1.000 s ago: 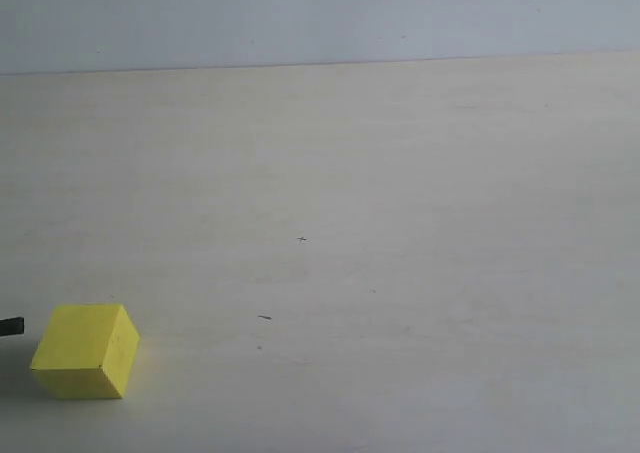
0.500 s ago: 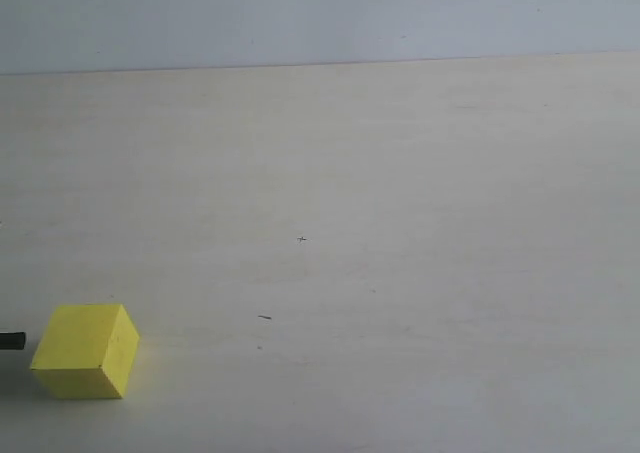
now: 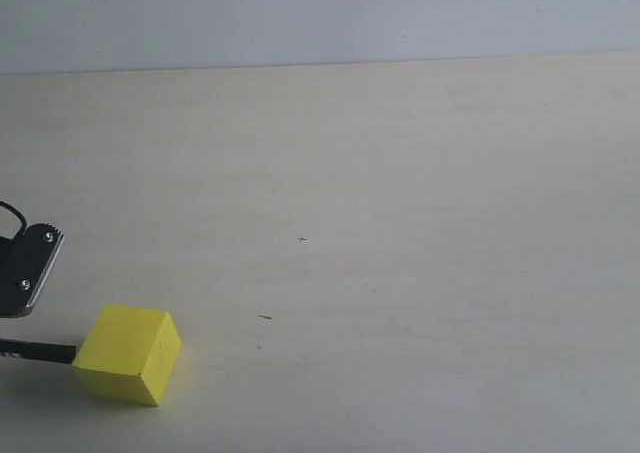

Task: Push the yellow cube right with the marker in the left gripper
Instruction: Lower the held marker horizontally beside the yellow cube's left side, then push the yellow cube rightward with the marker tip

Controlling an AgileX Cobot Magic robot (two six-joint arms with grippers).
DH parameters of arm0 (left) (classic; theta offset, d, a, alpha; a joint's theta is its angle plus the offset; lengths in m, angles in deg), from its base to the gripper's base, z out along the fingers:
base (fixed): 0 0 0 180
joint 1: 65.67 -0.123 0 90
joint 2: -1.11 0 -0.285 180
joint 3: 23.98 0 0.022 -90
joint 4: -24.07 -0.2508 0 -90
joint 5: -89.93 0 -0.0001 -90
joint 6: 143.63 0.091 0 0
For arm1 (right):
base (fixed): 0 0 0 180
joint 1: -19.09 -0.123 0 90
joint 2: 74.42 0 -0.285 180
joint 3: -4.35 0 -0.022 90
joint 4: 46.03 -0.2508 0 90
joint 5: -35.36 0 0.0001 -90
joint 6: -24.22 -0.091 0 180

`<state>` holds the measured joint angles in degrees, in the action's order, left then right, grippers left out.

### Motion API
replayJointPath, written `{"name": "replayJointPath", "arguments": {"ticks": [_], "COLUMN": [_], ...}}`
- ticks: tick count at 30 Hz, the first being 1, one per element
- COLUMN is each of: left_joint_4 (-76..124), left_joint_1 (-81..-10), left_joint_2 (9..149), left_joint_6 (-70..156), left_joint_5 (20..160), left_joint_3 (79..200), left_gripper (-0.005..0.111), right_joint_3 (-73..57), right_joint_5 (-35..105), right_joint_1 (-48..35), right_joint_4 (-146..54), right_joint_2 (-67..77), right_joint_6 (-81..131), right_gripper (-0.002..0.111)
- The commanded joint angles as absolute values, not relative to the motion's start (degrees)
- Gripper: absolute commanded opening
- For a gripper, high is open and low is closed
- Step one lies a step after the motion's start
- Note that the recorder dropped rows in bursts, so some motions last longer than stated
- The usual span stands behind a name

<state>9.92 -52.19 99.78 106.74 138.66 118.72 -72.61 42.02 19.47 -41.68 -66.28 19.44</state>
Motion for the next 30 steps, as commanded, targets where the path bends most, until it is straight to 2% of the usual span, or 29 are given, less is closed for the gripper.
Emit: {"name": "replayJointPath", "arguments": {"ticks": [1,4,8,10,21,23,28,30], "left_joint_4": [9.8,11.8,15.1,16.0,18.2,22.3,27.5,26.3], "left_joint_1": [-52.6,-49.7,-41.4,-39.4,-44.3,-42.9,-32.9,-33.7], "left_joint_2": [99.3,99.3,99.3,99.3,99.3,99.3,99.3,99.3], "left_joint_6": [105.9,106.6,107.4,106.7,101.9,101.9,101.8,101.8], "left_joint_5": [139.3,138.6,138.5,138.5,143.0,140.2,137.9,139.0], "left_joint_3": [118.8,118.8,120.8,121.6,121.5,121.5,125.6,126.3], "left_gripper": [0.000,0.000,0.000,0.000,0.000,0.000,0.000,0.000], "right_joint_3": [-72.9,-72.9,-72.9,-72.9,-72.9,-72.9,-72.9,-72.9], "right_joint_5": [41.6,41.6,41.6,41.6,41.6,41.6,41.6,41.6], "right_joint_1": [19.4,19.4,19.4,19.4,19.4,19.4,19.4,19.4], "right_joint_4": [-41.5,-41.5,-41.5,-41.5,-41.5,-41.5,-41.5,-41.5], "right_joint_2": [-66.6,-66.6,-66.6,-66.6,-66.6,-66.6,-66.6,-66.6], "right_joint_6": [19.5,19.5,19.5,19.5,19.5,19.5,19.5,19.5], "right_gripper": [0.000,0.000,0.000,0.000,0.000,0.000,0.000,0.000]}}
